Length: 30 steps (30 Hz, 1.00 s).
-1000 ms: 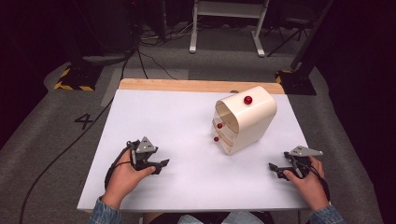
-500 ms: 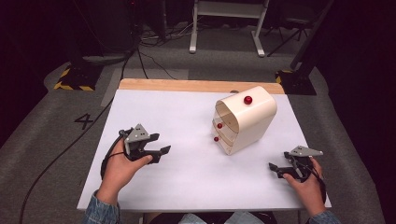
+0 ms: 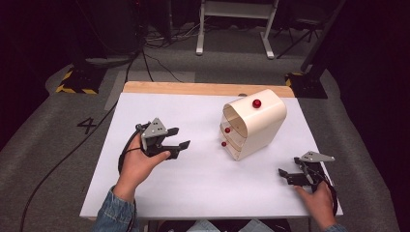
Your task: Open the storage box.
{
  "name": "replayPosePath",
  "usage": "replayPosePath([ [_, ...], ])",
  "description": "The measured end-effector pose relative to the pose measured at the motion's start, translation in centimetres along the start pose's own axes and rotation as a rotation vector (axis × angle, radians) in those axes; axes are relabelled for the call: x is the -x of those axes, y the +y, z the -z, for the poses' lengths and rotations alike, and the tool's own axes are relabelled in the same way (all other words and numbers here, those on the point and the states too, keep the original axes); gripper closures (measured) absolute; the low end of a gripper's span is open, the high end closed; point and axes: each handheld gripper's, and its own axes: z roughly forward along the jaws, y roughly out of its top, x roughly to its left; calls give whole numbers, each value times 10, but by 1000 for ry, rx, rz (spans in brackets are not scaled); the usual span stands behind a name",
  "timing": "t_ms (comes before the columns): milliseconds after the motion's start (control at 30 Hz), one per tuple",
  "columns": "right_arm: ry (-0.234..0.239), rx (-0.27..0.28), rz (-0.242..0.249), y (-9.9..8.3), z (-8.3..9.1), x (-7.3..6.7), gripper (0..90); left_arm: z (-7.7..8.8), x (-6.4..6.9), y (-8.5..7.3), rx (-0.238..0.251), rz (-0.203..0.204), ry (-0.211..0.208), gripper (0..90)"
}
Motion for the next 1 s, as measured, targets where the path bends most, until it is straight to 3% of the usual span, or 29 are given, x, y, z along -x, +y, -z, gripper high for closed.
replayPosePath([
  [233,-2,0,2,0,0,0,132,-19,4,16,36,-23,-34,369],
  [400,4,0,-2,0,0,0,133,-44,7,18,34,-48,-62,377],
  [667,3,0,-1,0,0,0,133,-84,10,8,50,-66,-96,381],
  [800,4,1,-1,0,0,0,133,-102,12,0,24,-77,-101,383],
  [1000,3,1,0,0,0,0,133,-125,18,-12,-7,-81,-145,388],
])
